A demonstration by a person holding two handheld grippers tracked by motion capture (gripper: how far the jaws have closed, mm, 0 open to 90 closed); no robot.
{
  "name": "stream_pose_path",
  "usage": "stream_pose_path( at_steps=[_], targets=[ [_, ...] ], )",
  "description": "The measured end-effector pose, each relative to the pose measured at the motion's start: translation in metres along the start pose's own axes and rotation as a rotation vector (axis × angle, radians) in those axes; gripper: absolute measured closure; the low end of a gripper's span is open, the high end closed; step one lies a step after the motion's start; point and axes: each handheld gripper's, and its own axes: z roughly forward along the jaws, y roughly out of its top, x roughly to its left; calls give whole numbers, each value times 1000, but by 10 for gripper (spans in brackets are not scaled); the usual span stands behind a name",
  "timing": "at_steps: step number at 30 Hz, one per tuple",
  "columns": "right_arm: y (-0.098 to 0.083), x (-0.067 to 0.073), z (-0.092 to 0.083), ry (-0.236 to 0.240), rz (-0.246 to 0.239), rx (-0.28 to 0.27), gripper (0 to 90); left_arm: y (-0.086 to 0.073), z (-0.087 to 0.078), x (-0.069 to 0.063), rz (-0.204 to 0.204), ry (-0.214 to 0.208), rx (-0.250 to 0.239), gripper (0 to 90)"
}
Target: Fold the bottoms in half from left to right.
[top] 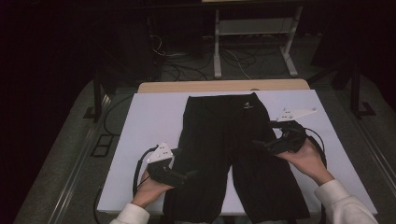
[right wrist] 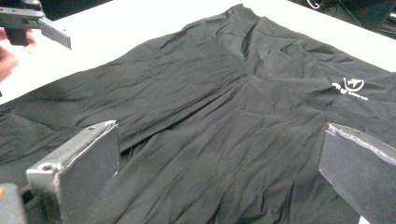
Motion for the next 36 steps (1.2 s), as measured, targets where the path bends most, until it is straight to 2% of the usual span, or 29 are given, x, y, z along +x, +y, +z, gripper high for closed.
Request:
stream_pose_path(
  at_steps=[18,27,36],
  targets=[
    [26,-9,23,-7,-4,22,0,0,0,1,-5,1,0,0],
    [36,-13,34,-21,-23,47,0,0,0,1,-6,-1,-1,0],
    [46,-18,48,-35,-14,53,0,0,0,1,-8,-2,-3,0]
  ],
)
